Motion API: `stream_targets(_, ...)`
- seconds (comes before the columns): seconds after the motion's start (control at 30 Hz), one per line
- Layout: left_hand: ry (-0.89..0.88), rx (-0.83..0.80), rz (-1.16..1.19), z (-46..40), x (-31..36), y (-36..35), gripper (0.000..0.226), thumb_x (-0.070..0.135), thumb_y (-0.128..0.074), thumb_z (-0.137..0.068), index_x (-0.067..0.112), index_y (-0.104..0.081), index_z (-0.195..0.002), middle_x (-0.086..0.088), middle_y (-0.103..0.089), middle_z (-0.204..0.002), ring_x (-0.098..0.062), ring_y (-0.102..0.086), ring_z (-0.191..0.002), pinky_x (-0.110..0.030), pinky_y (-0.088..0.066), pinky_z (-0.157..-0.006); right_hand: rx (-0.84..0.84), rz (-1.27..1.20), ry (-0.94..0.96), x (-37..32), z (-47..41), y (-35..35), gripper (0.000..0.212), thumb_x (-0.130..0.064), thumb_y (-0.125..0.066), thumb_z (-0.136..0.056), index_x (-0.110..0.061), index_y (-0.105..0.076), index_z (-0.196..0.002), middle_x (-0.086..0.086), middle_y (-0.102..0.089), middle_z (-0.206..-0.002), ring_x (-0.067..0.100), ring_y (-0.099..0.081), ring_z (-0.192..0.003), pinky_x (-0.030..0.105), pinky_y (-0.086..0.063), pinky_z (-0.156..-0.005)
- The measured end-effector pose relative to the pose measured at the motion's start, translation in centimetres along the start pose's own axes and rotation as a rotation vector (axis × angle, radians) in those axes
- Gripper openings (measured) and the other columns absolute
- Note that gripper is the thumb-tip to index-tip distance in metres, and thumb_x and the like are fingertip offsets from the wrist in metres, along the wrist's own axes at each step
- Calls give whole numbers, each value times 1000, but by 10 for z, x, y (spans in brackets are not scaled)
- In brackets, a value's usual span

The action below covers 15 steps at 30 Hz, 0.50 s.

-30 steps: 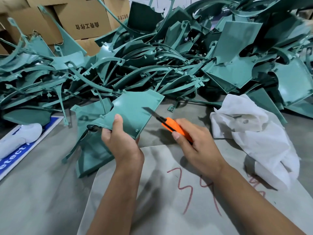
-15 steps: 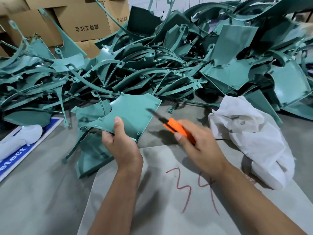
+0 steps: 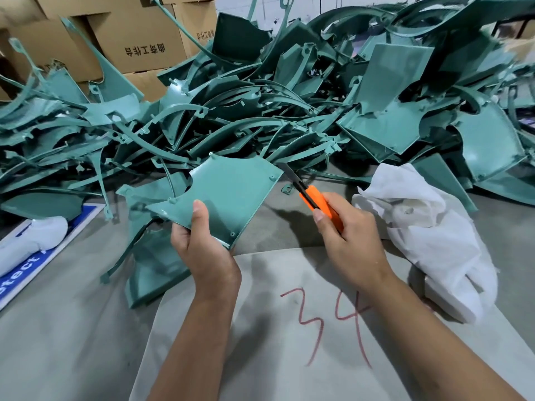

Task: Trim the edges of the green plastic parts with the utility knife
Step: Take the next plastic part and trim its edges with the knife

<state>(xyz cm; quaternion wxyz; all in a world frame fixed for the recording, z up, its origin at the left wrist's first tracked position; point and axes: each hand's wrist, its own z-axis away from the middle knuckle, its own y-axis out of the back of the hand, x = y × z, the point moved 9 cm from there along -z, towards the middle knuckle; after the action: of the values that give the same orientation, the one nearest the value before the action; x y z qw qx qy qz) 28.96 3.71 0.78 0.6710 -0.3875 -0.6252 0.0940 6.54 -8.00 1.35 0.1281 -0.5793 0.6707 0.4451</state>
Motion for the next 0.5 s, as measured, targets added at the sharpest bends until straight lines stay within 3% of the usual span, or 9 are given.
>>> stream_targets(0.1,-7,-6,2,0,0,1,16,14,-56,-103,19,-72,-104,1,-77,-104,-21,-71,-102,-54,-53,-103,52,44,-35,5,-1,5,8,-20,-59,-105,-25,-66,-106,-4,-51,-63,18,-48,-58,37,-39,-55)
stream_targets(0.27,-66,-44,-2,-1,2,-1,15,14,-57,-101,16,-71,-104,1,-78,-102,-20,-72,-100,-40,-59,-93,-7,-91,98,-19,1,3,13,-23,-55,-106,-22,-65,-115,-9,-53,-72,14,-51,-63,24,-35,-59)
stream_targets(0.37,-75,-34,10,-4,1,3,15,19,-61,-95,16,-72,-104,0,-78,-102,-19,-73,-98,-38,-60,-88,-89,-88,159,-28,5,-7,7,-23,-55,-106,-22,-61,-106,-11,-48,-75,14,-50,-68,28,-35,-63)
stream_targets(0.5,-141,-60,-13,-3,6,-1,24,15,-58,-97,25,-79,-94,6,-78,-101,-11,-73,-98,-26,-56,-84,-72,-36,117,-19,3,-9,15,-23,-55,-104,-19,-66,-113,-12,-51,-78,14,-50,-71,36,-41,-65)
